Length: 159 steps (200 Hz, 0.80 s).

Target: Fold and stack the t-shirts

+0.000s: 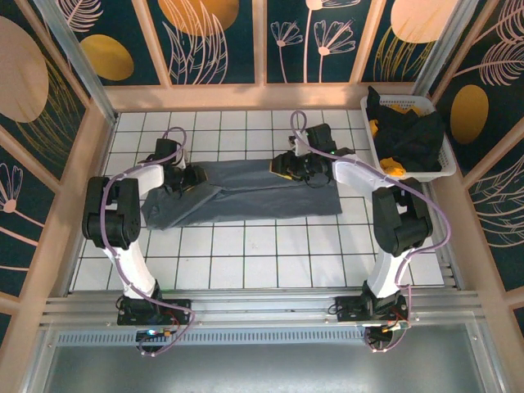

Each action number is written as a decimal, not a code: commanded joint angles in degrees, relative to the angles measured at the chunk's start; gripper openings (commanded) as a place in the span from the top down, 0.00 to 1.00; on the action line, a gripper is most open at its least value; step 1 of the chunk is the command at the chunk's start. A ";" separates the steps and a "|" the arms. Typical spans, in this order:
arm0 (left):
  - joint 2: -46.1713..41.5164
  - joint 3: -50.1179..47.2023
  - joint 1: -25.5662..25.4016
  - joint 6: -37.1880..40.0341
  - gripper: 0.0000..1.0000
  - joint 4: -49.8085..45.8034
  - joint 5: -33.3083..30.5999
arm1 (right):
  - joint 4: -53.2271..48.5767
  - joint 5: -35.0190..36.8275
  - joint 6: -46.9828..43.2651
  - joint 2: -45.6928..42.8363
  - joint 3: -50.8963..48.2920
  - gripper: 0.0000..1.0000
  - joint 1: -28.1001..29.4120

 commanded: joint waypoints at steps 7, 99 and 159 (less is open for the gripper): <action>0.27 -1.09 -1.66 2.36 0.54 1.10 -0.87 | 1.14 0.18 0.77 -3.16 -0.44 0.57 0.08; -7.66 -4.08 -3.28 -1.90 0.89 0.13 -2.21 | 0.96 1.78 1.04 -2.41 -1.44 0.59 0.12; -13.39 -8.37 -4.99 -6.77 1.00 -1.50 0.51 | 0.74 2.29 0.97 -2.36 -2.04 0.60 0.00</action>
